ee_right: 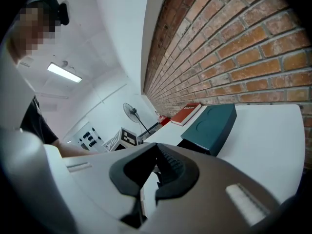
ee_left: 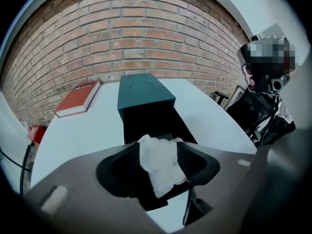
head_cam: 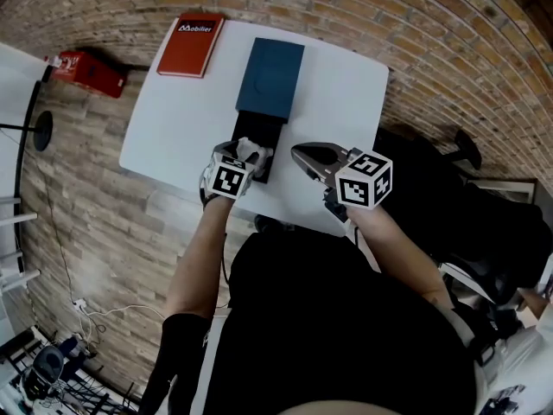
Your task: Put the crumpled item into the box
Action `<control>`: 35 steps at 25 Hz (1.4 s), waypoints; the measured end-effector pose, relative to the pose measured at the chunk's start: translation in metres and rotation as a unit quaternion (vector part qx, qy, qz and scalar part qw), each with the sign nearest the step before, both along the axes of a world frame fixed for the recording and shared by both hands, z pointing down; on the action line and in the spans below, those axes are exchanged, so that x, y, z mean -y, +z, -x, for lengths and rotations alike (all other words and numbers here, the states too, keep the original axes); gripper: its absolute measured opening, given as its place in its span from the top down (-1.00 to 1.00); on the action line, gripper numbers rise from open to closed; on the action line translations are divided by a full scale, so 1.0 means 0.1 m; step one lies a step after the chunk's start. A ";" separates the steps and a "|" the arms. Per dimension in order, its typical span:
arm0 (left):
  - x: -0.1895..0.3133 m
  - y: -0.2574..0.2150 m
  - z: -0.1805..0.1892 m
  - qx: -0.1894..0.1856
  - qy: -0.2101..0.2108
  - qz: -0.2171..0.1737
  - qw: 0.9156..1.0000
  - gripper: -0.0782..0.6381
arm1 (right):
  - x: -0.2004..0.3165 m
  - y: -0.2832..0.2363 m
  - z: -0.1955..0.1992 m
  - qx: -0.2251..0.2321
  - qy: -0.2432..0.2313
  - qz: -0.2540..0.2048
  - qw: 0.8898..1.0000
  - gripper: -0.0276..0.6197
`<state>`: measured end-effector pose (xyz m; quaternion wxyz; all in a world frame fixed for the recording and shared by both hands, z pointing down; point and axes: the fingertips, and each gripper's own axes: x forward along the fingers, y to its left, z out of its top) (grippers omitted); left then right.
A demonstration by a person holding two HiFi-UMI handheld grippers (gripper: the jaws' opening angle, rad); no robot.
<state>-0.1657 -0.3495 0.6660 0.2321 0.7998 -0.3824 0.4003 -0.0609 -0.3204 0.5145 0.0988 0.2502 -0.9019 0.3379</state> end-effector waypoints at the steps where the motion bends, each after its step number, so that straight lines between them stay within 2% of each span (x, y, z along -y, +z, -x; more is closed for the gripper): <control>1: 0.01 -0.01 -0.01 0.001 0.003 -0.003 1.000 0.05 | -0.01 -0.02 0.01 -0.001 -0.001 -0.001 1.000 0.91; 4: 0.03 -0.07 -0.02 0.009 0.009 -0.023 1.000 -0.07 | -0.04 -0.05 0.01 -0.007 -0.005 -0.006 1.000 0.91; 9: 0.11 -0.45 0.09 -0.009 -0.011 -0.086 0.996 -0.06 | 0.00 -0.25 0.05 0.000 -0.004 -0.044 0.999 0.91; 12: 0.12 -0.76 0.19 -0.038 -0.033 -0.120 0.992 -0.04 | -0.01 -0.47 0.09 0.014 -0.009 -0.076 0.997 0.91; 17: 0.06 -1.14 0.38 -0.079 -0.062 -0.152 0.983 0.06 | -0.08 -0.78 0.17 0.026 -0.019 -0.136 0.990 0.91; 19: 0.02 -1.30 0.46 -0.100 -0.081 -0.168 0.977 0.05 | -0.10 -0.88 0.19 0.031 -0.015 -0.149 0.988 0.91; 22: -0.06 -1.59 0.53 -0.162 -0.106 -0.183 0.964 0.05 | -0.18 -0.98 0.27 0.031 -0.019 -0.163 0.986 0.91; 24: -0.11 -1.78 0.57 -0.189 -0.102 -0.198 0.956 0.06 | -0.23 -1.01 0.35 0.020 -0.027 -0.175 0.984 0.91; 27: -0.20 -1.96 0.64 -0.178 -0.079 -0.227 0.954 0.31 | -0.29 -1.01 0.44 -0.002 -0.031 -0.177 0.984 0.91; 31: -0.28 -2.16 0.73 -0.181 -0.062 -0.257 0.947 0.39 | -0.29 -1.01 0.48 0.006 -0.007 -0.151 0.988 0.91; 35: -0.34 -2.42 0.80 -0.183 -0.048 -0.295 0.936 0.55 | -0.28 -1.10 0.47 -0.001 0.011 -0.169 0.986 0.91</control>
